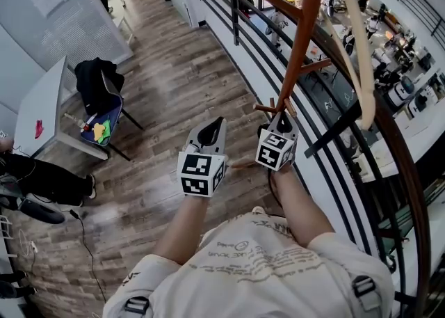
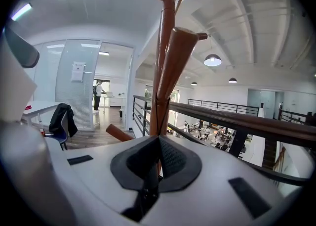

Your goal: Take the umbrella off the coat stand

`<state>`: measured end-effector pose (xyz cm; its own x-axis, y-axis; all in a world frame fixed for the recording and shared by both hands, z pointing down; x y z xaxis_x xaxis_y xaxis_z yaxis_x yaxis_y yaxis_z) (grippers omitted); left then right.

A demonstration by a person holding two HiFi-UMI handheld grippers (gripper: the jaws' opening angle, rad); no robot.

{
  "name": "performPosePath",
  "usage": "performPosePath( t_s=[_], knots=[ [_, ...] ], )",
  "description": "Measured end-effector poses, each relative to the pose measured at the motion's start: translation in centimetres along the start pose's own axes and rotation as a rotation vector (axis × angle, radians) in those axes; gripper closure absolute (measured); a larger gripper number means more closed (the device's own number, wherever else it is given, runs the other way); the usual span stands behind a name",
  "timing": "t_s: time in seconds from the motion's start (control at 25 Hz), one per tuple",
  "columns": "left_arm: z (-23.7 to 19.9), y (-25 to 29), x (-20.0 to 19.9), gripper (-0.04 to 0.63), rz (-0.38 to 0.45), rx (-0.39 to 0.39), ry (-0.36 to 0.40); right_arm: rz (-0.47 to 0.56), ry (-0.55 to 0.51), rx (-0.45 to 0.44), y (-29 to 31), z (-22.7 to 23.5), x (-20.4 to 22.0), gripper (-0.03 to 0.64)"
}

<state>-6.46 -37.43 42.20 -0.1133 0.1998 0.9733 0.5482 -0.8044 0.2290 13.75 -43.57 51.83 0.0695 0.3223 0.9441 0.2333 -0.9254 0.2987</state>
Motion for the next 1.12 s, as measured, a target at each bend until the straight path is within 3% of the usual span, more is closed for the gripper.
performPosePath(
  t_s=[1.12],
  knots=[
    [4.7,-1.0,0.2,0.603,0.009,0.159,0.024,0.144,0.083,0.032,-8.7,3.2,-3.3,0.614]
  ],
)
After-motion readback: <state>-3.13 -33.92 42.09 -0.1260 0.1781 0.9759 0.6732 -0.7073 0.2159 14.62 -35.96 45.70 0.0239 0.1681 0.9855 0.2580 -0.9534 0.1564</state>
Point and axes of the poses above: the fingertips, and each gripper's own axes: y forward along the fingers, z to its right, x out of its underside, the point moved 7 cm from there along -y, backward along the fingers, and after that the axes turned 6 degrees about x, right-handed, at the moved point
